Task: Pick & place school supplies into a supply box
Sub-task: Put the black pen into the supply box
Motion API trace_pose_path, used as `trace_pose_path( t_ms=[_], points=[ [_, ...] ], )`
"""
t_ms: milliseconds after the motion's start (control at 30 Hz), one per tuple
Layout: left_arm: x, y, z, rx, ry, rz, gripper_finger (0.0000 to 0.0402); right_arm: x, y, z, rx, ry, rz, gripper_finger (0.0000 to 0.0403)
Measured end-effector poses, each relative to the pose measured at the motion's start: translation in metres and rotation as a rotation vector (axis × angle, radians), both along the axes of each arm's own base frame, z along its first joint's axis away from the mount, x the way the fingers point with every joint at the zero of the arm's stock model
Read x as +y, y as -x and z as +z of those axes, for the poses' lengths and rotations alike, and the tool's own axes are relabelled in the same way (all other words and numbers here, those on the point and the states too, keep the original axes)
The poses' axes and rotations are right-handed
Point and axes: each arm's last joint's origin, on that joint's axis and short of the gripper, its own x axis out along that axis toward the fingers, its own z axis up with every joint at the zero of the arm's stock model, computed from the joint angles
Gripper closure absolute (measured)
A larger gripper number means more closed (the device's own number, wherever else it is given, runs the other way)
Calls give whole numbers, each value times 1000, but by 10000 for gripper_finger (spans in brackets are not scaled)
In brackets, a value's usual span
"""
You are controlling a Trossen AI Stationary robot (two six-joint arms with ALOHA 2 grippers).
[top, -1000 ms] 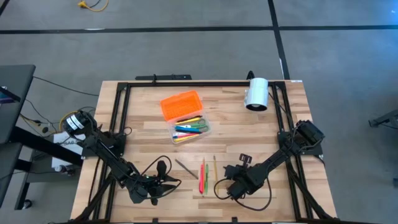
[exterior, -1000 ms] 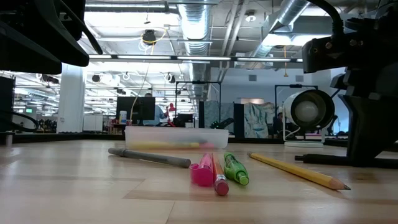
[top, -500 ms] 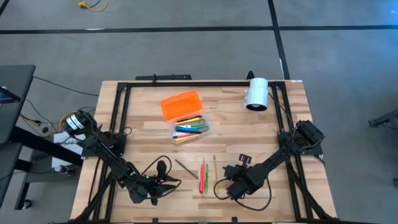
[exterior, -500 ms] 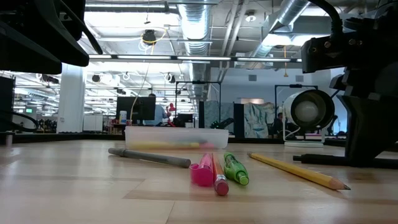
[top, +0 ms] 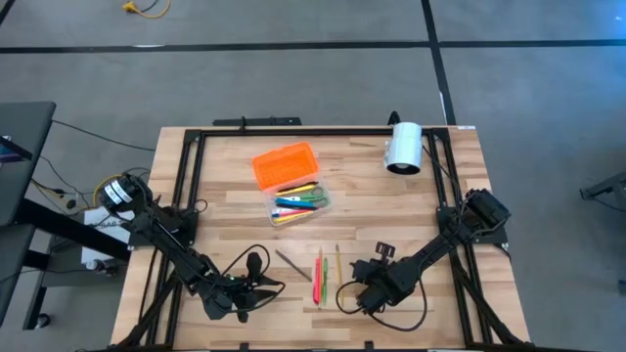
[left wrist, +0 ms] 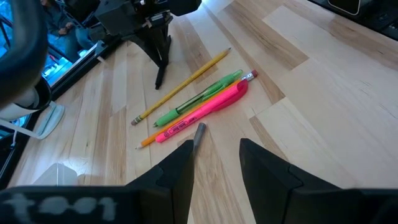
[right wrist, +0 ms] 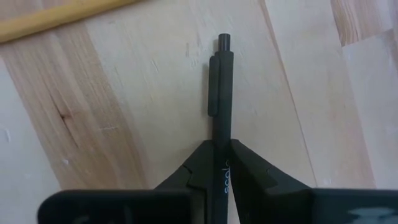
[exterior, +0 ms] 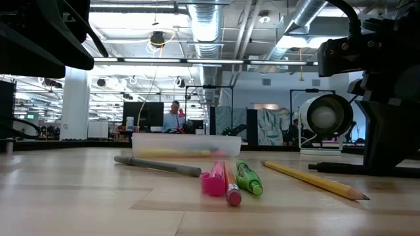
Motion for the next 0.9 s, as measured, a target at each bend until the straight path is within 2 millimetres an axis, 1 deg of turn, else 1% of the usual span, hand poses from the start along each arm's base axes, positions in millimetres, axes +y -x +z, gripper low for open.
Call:
trace_pose_path(
  t_ms=[600,767,900],
  points=[
    [0,0,0,0,0,0,281,0,-2,0,-28,21,25,384],
    [0,0,0,0,0,0,281,2,-5,0,-50,26,69,380],
    [0,0,0,0,0,0,281,4,-8,1,-80,32,113,384]
  ],
)
